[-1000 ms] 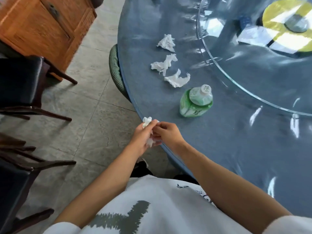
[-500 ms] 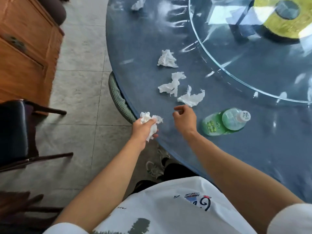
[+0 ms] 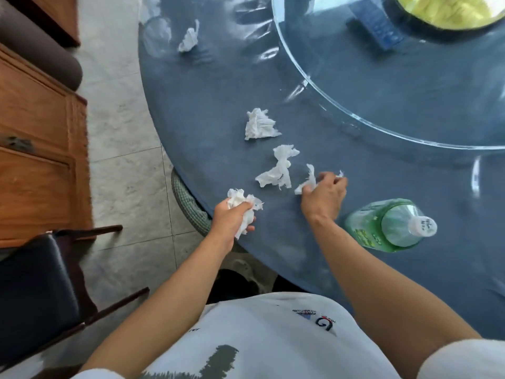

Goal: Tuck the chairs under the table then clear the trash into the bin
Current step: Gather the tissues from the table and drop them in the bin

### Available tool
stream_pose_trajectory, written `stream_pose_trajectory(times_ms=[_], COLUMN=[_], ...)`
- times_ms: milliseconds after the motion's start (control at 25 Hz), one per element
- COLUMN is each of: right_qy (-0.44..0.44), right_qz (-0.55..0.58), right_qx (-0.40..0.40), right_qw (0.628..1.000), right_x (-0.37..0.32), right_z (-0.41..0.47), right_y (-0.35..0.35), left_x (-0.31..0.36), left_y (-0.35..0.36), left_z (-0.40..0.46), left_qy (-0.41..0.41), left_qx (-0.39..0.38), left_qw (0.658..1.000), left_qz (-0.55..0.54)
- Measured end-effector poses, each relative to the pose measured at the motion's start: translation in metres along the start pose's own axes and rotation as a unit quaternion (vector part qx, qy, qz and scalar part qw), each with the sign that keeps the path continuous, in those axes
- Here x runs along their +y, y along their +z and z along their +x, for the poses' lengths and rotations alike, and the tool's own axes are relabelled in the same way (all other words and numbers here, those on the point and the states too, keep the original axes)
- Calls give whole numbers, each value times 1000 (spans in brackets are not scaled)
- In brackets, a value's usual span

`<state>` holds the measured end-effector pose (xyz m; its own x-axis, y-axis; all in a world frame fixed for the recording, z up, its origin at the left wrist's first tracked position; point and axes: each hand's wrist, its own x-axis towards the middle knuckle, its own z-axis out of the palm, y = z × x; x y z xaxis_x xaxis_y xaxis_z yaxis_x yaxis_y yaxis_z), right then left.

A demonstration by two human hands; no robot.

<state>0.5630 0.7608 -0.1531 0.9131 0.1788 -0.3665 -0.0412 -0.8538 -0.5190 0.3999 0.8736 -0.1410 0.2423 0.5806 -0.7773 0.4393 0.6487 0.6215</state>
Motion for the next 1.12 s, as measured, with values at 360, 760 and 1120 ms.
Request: stream_pose_trajectory(times_ms=[360, 760, 1120], right_qy=[186, 205, 24], right_qz=[154, 543, 23], right_qx=[94, -172, 24], right_qw=[966, 796, 999], right_x=[-34, -119, -86], right_z=[-64, -109, -27], right_y=[30, 58, 54], left_x=[48, 95, 131], left_y=[-38, -64, -58], left_z=[37, 51, 81], left_qy=[11, -20, 1], left_qx=[-185, -263, -140], left_qw=[978, 960, 978], left_qz=[94, 99, 156])
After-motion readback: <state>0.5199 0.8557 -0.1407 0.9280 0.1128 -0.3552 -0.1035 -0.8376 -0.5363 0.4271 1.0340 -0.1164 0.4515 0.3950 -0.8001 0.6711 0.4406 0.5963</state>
